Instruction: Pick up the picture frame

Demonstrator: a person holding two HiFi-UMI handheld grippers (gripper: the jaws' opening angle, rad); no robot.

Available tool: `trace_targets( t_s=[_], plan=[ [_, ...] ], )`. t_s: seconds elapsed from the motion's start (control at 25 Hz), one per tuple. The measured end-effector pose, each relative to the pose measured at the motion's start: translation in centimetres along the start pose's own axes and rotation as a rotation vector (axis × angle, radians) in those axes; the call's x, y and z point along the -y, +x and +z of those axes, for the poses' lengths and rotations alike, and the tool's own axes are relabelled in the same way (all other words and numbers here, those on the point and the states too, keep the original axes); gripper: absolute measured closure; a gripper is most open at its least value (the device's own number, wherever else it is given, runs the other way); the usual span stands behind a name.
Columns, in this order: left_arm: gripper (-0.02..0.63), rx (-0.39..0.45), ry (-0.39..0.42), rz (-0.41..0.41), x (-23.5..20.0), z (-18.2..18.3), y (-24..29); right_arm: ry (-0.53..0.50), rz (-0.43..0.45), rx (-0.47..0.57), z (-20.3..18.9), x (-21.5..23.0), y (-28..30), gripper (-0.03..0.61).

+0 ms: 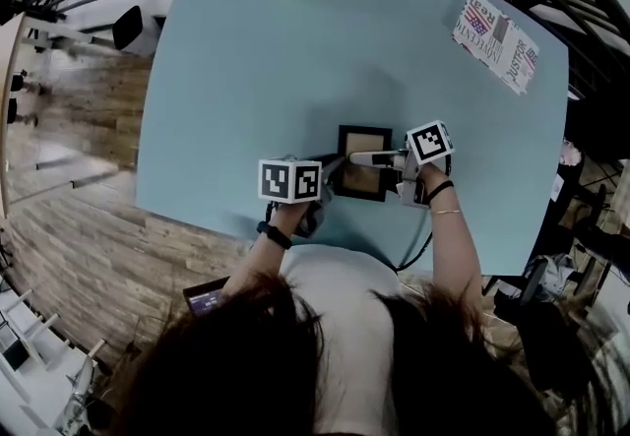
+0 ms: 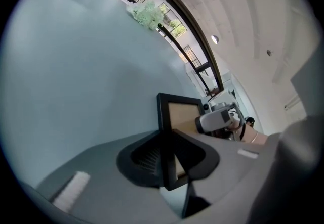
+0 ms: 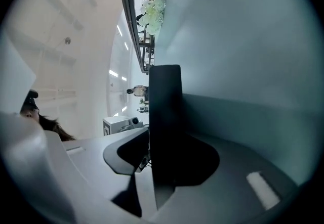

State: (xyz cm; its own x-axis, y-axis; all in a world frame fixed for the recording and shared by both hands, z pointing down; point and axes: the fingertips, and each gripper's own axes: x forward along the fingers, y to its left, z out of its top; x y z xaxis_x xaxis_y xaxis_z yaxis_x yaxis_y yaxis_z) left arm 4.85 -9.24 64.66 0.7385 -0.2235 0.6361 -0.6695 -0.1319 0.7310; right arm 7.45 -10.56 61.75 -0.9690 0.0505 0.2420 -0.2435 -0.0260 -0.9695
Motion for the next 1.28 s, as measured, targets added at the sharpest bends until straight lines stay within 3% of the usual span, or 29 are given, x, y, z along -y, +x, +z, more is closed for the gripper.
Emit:
trace_targets(
  t_s=[0.16, 0.28, 0.76, 1.28],
  plan=[
    [0.482, 0.002, 0.0, -0.003, 0.0, 0.0, -0.1, 0.0, -0.032, 0.016, -0.1, 0.1, 0.0, 0.449],
    [0.482, 0.003, 0.003, -0.007, 0.0, -0.1, 0.0, -0.002, -0.105, 0.04, -0.3, 1.1, -0.1, 0.565],
    [0.476, 0.008, 0.032, 0.002, 0.0, -0.3, -0.4, -0.003, -0.114, 0.103, -0.8, 0.9, -0.1, 0.568],
    [0.476, 0.096, 0.094, -0.039, 2.7, 1.5, -3.3, -0.07, -0.106, 0.191, -0.8, -1.7, -1.5, 0.568]
  ],
)
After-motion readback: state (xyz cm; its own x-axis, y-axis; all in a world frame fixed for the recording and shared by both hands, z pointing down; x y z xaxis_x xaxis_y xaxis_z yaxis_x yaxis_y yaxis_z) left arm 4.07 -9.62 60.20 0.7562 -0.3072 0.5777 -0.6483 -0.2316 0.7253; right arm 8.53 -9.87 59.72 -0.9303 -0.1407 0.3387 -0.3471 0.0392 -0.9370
